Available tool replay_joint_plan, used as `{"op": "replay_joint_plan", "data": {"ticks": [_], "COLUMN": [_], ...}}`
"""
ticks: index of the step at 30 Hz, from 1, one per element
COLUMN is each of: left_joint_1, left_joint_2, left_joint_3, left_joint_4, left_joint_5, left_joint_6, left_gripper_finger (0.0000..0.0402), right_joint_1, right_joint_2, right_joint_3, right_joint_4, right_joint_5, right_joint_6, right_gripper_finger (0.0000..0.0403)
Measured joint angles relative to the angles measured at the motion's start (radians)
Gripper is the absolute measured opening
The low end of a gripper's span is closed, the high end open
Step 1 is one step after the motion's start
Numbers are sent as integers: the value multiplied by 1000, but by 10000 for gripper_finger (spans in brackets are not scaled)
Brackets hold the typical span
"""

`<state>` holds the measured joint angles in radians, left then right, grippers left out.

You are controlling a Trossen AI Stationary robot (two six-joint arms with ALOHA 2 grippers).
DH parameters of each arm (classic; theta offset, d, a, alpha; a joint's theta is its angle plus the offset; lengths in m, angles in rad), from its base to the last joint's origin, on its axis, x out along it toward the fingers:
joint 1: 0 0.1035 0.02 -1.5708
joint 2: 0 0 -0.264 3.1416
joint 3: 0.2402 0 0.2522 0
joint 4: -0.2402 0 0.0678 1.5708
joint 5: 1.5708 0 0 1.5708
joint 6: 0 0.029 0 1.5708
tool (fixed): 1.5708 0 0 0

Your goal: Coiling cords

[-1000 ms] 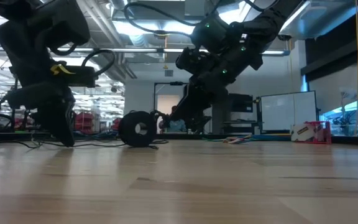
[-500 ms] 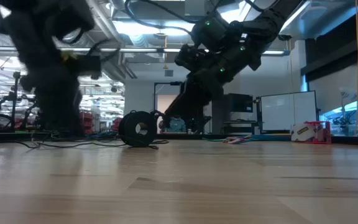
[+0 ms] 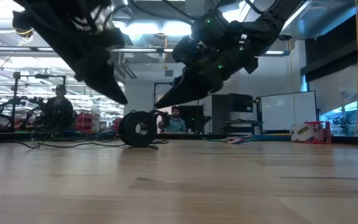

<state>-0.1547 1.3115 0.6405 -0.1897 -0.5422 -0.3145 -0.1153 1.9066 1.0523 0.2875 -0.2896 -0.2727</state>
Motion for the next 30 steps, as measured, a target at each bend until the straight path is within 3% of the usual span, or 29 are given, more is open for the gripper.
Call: {"op": "replay_joint_plan", "data": {"ticks": [5,9,17,23,30], "left_joint_1": [49,58,58,40,-28], "left_joint_2": [28,28,30,12,-55], "left_joint_3": [-49,-73,-78,-64,-42], "left_joint_4": [79,117,131,115,110], "left_joint_5": [37,42,44,44,44], "left_joint_6": [42,42,62,81,76], "left_gripper_finger": [166,154,143,143,143], "right_joint_1": [21,23,24,24,32], "right_joint_2": [57,91,127,127,93], "right_joint_3": [13,32,68,70,69], "right_joint_4": [84,81,62,40,-12], "right_joint_5": [21,64,90,140,270], "right_joint_6": [-62,-77,-125,-132,-155], "right_gripper_finger": [250,220,133,19,8]}}
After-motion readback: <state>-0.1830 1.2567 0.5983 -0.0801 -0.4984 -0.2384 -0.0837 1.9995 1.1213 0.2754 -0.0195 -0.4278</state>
